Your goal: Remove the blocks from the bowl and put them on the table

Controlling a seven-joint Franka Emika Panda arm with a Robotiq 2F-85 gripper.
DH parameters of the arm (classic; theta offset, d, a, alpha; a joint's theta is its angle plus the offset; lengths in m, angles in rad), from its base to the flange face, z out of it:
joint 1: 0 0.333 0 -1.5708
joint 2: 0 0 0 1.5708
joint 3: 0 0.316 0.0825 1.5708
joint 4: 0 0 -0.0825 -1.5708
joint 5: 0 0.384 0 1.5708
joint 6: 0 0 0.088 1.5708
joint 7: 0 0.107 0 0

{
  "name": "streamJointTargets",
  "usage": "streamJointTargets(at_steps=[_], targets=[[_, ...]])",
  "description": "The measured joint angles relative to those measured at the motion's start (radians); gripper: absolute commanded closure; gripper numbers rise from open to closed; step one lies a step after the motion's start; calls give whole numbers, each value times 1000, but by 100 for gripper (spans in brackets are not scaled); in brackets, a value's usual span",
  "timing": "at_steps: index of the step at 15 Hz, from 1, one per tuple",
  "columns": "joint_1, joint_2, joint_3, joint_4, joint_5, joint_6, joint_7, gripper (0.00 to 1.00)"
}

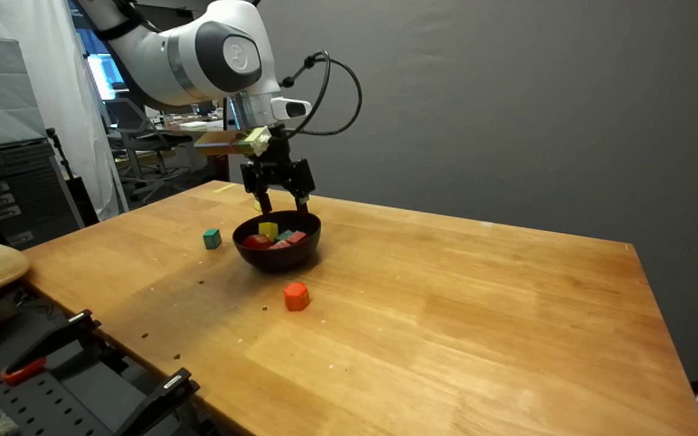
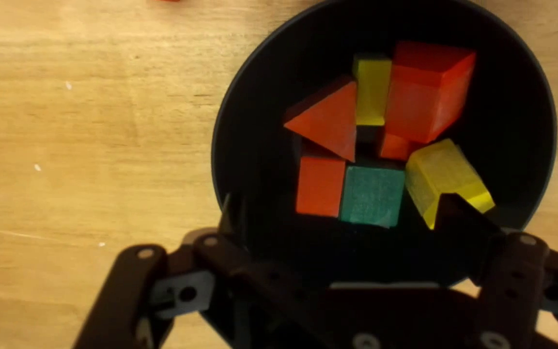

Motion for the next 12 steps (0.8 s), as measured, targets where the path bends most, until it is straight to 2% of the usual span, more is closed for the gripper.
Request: streamJointTargets(at_steps=[3, 8, 9, 10, 12], targets=[[-2, 68, 0, 51, 3, -6, -64, 0], [-19, 154, 4, 143, 75, -57, -125, 0], [-24, 166, 6, 155, 89, -69, -131, 4], [-30, 175, 10, 162, 105, -81, -138, 28], [-43, 188, 16, 173, 133, -102, -147, 30]])
